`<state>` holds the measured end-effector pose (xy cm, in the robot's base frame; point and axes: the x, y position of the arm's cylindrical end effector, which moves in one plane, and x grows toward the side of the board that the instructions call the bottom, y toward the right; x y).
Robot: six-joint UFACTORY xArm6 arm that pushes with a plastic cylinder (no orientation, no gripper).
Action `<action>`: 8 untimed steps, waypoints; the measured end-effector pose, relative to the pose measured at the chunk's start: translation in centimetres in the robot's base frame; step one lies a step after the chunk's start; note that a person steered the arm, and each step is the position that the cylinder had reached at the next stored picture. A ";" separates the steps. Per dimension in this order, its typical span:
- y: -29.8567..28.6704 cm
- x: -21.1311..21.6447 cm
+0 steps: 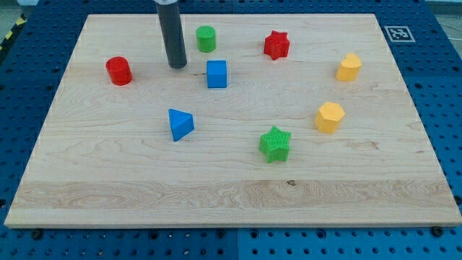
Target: Push blue triangle slightly downwards to the right
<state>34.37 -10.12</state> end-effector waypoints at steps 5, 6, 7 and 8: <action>-3.8 10.0; -4.3 10.5; -4.3 11.5; -4.4 11.4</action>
<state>45.78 -14.47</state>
